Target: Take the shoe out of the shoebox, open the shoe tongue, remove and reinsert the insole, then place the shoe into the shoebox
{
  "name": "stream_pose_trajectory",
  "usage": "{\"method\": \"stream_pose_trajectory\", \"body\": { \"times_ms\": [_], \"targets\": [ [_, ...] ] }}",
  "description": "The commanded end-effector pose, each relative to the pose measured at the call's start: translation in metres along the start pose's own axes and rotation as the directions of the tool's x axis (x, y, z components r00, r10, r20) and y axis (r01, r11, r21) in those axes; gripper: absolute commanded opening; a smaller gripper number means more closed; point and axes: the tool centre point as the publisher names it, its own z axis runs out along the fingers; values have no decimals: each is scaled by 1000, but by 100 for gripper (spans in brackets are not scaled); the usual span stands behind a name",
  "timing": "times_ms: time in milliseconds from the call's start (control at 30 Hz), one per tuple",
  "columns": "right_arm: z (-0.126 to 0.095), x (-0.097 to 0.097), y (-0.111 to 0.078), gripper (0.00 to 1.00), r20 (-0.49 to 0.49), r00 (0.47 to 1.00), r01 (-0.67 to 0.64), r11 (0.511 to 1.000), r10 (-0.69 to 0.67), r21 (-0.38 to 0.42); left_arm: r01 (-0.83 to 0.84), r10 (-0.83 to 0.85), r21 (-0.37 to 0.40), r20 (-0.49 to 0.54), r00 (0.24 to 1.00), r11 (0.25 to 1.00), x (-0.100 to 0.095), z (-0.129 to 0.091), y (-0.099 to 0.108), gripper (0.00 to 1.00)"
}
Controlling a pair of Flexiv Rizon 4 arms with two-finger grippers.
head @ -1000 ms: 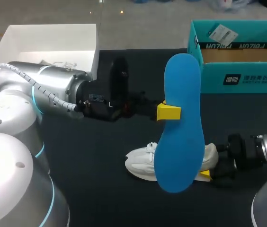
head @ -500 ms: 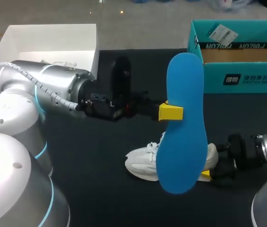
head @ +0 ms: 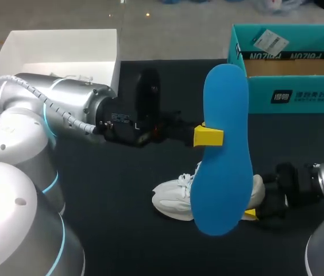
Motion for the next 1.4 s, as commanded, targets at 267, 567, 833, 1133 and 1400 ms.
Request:
{"method": "stream_pose_trajectory", "body": {
  "times_ms": [267, 567, 833, 1133, 1400],
  "targets": [
    [-20, 1, 25, 100, 85, 996, 16, 971, -37, 238, 0, -2, 7, 292, 956, 1000, 6, 9, -1, 0],
    [-64, -9, 40, 100, 148, 984, 23, 888, -102, 460, 0, -2, 7, 292, 956, 1000, 6, 9, -1, 0],
    [-86, -14, 52, 100, 56, 982, 100, 749, -180, 655, 0, -2, 7, 292, 956, 1000, 6, 9, -1, 0],
    [-82, -11, 62, 100, 59, 990, 31, 598, -131, 801, 0, -2, 7, 292, 956, 1000, 6, 9, -1, 0],
    [-76, -10, 67, 100, 85, 989, -8, 525, -122, 851, 0, -2, 7, 292, 956, 1000, 6, 9, -1, 0]
  ]
}}
